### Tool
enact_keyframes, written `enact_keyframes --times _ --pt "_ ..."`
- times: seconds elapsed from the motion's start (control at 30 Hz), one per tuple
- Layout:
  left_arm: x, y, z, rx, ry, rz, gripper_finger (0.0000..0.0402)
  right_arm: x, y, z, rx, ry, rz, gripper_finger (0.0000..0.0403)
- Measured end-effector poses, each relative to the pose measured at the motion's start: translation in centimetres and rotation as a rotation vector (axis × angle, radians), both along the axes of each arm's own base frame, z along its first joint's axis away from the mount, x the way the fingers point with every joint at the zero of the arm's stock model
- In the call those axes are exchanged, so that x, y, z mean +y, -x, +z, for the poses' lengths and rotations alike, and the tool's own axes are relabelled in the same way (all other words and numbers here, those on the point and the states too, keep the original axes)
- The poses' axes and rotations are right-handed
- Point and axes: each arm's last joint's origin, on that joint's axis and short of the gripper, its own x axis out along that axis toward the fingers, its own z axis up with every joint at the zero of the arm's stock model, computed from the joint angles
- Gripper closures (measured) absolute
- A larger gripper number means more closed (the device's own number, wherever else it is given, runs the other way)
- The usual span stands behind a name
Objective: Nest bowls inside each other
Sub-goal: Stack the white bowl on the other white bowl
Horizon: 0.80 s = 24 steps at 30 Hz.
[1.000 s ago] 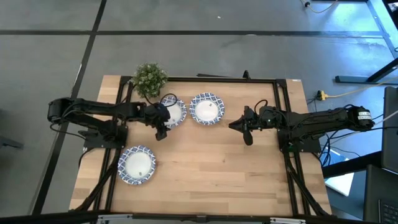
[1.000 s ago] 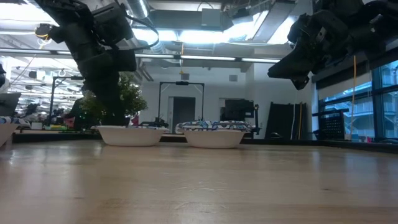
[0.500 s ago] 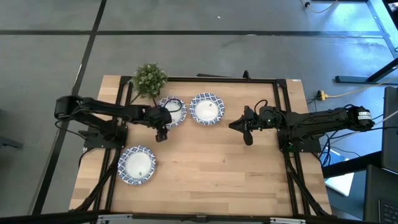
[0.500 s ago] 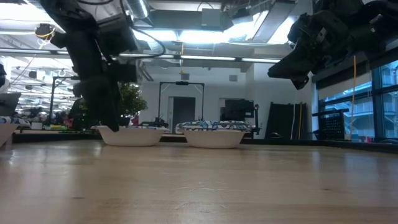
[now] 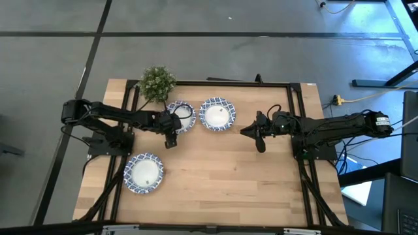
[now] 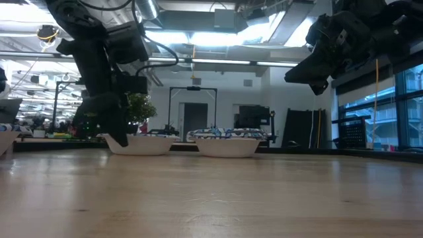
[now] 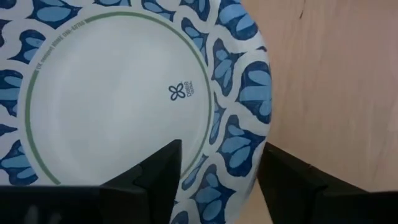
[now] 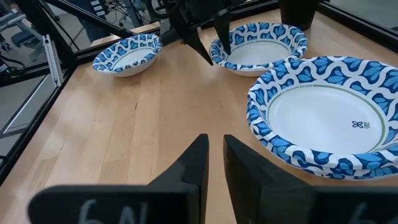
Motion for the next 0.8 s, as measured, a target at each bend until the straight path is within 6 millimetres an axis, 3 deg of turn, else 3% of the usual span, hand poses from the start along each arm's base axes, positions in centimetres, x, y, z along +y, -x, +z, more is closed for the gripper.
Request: enact_keyframes --times 0.5,0.8 --pt "-0.05 -0.05 0.04 -0.01 0.019 -0.009 0.0388 0.0 0.0 0.0 0.0 -0.002 -0.001 0.0352" --pt "-0.07 -0.06 0.08 -0.02 0.036 0.01 0.0399 -0.01 0.0 0.0 0.0 -0.001 -0.001 0.0352"
